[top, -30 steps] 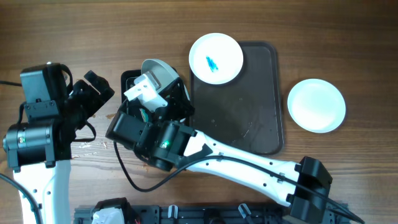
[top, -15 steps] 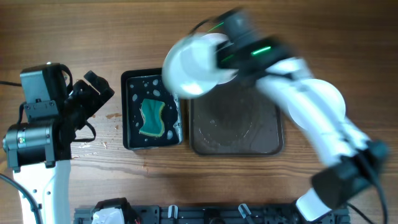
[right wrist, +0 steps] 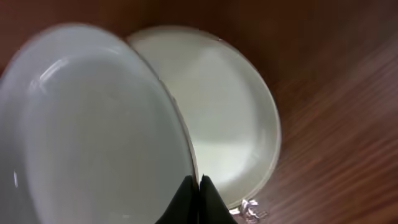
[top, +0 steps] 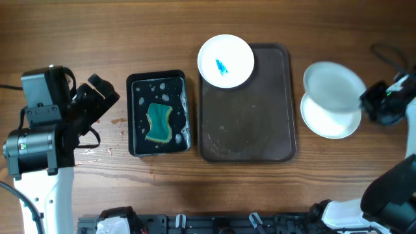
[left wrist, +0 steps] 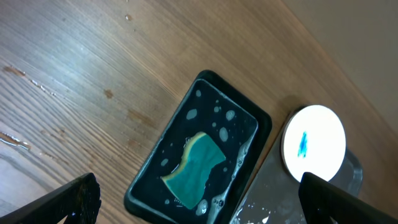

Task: Clean dirty plates on tray and stack at the side
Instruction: 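Lower the plate onto the first cleaned plate and release, then grip the last plate with right gripper and drag it to tray center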

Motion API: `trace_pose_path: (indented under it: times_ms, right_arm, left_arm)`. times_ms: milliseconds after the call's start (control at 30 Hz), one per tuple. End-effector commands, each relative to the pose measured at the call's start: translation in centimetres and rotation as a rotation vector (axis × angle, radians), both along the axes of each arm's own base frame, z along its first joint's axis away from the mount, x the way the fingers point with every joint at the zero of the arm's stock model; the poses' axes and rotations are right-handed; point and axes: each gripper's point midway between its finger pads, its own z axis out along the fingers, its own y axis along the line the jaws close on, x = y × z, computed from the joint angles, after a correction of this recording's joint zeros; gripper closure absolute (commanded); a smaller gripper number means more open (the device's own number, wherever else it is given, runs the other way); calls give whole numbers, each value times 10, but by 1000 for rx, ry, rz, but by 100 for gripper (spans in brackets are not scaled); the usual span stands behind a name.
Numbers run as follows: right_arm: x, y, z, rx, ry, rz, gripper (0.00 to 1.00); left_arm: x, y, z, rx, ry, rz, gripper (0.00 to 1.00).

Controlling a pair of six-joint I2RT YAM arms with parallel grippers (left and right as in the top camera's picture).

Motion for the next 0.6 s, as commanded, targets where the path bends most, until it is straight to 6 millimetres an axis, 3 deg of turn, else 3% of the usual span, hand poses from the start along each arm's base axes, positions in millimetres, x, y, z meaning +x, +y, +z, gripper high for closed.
trace_pose_path:
  times_ms: [0,67,100,133,167,233,300,400,500,567]
  right_arm:
    - [-16,0,-32,-34,53,-8,96]
    - [-13,-6,-32,-63,41,-9,95]
    - [-15,-9,-32,-77,56,-16,87]
    - [-16,-8,-29,-73,61,-14,71]
    - [-16,-8,-25,-72,64,-12,70]
    - [-14,-8,-4,-76,55,-7,67]
    - [-2,1,32,-75,-23,63,59]
    - [15,52,91,-31,-184,301,54]
    - [21,106,118,-32,-239,513,55]
    - [26,168,128,-24,-258,718,54]
  left_arm:
    - [1,1,5,2,-16,0,0]
    - [1,1,5,2,-16,1,0]
    - [1,1,5,2,-16,0,0]
    - [1,1,5,2,-16,0,0]
    - [1,1,5,2,-16,0,0]
    - [1,1,5,2,-16,0,0]
    - [1,1,5,2,-16,1,0]
    - [1,1,5,2,-16,0,0]
    - [1,1,5,2,-16,0,0]
    - [1,1,5,2,-16,0,0]
